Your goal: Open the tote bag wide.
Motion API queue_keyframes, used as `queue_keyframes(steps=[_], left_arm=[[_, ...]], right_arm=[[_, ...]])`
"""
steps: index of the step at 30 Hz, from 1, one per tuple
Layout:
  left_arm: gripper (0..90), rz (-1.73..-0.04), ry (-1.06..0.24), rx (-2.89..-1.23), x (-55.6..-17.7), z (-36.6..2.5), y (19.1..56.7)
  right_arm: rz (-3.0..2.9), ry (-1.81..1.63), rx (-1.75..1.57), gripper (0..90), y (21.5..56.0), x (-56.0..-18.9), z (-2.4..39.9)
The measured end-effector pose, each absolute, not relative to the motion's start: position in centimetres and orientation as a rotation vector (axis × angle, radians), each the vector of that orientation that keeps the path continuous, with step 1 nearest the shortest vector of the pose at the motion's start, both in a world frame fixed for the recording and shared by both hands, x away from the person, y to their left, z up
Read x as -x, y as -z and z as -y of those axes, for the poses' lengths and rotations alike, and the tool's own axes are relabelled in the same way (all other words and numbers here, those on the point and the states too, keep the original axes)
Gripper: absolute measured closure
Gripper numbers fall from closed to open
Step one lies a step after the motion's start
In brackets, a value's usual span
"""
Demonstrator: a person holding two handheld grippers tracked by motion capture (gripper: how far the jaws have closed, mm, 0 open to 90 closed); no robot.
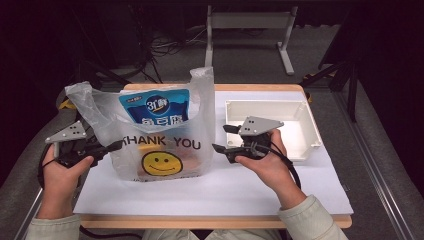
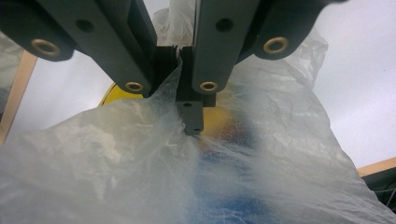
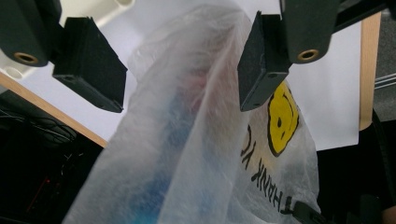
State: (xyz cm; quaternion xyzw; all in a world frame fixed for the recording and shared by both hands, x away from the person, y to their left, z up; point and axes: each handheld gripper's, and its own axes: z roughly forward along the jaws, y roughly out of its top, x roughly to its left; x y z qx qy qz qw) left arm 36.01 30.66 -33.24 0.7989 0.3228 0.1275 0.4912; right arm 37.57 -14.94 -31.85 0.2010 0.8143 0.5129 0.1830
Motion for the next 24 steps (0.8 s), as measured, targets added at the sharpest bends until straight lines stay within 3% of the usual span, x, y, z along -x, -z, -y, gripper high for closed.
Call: queue_keyframes(steps=[6, 12, 15, 20, 24], left_arm=[[87.9, -0.786, -0.31, -1.931, -35.9, -30.7, 33.2], [84.6, -0.788, -0.357, -1.935, -35.8, -30.7, 33.3], [82.4, -0.802, -0.368, -1.915, -35.8, -31.0, 33.4], [72.9, -0.829, -0.392, -1.876, -35.3, -31.5, 33.1], [72.7, -0.827, -0.435, -1.87, -34.6, -31.9, 32.7]], right_arm=[[-2.295, -1.506, -0.571, 42.3, 31.6, -38.5, 13.7], [-2.257, -1.511, -0.535, 75.8, 31.3, -39.0, 13.6], [-2.247, -1.495, -0.541, 87.2, 31.4, -39.3, 13.7], [-2.251, -1.488, -0.561, 89.3, 31.8, -39.8, 13.7], [-2.251, -1.48, -0.575, 89.6, 32.0, -39.9, 13.7]])
